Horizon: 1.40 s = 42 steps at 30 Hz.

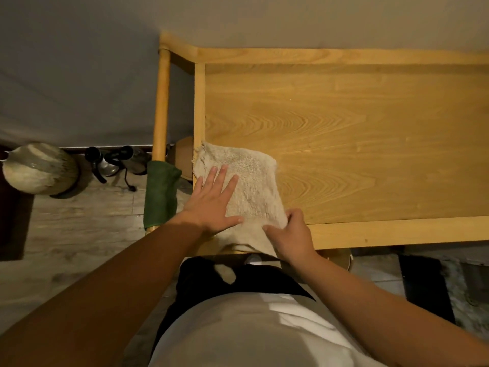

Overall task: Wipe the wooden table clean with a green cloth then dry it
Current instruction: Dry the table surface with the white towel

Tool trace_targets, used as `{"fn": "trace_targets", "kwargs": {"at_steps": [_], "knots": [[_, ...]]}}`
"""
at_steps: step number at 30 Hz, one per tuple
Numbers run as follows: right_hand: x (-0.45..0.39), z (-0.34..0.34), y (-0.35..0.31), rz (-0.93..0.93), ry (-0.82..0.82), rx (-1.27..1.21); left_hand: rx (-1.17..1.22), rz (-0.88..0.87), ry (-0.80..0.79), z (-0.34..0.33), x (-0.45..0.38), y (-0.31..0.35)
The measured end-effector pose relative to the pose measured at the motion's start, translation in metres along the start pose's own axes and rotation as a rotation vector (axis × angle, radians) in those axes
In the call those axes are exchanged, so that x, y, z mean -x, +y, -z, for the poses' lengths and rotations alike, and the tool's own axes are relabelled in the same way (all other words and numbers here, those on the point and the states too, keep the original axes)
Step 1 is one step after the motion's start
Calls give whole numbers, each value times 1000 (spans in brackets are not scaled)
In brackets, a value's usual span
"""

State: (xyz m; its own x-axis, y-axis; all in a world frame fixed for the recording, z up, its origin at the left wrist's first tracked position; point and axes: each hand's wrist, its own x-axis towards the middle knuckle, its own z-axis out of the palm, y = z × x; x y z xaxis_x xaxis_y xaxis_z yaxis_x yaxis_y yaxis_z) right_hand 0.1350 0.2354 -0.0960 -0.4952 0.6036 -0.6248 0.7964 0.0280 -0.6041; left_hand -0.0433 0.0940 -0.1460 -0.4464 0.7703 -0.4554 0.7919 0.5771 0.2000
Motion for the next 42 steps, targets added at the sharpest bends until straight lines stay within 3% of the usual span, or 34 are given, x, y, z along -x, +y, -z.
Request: {"fn": "trace_targets", "kwargs": {"at_steps": [3, 7, 11, 13, 17, 25, 29, 32, 36, 42], "knots": [[4, 15, 23, -29, 49, 179, 25, 22, -18, 1, 3, 5], [-2, 8, 2, 269, 181, 503, 77, 46, 65, 19, 3, -2], [-19, -30, -41, 610, 17, 750, 34, 220, 276, 55, -4, -42], [-31, -50, -55, 653, -70, 885, -6, 304, 295, 72, -10, -68], [-52, -76, -58, 621, -56, 1034, -6, 376, 269, 90, -25, -116], [-64, -98, -52, 594, 14, 1022, 38, 341, 244, 108, -75, -150], [-78, -103, -60, 602, 86, 992, 16, 365, 311, 104, -90, -153], [-102, -108, -87, 573, 118, 950, -83, 368, 349, 101, -93, -152], [-149, -112, -141, 531, 123, 910, -31, 290, 431, 98, -92, -154], [-236, -111, -227, 542, 170, 856, -81, 256, 375, 97, -96, -156]]}}
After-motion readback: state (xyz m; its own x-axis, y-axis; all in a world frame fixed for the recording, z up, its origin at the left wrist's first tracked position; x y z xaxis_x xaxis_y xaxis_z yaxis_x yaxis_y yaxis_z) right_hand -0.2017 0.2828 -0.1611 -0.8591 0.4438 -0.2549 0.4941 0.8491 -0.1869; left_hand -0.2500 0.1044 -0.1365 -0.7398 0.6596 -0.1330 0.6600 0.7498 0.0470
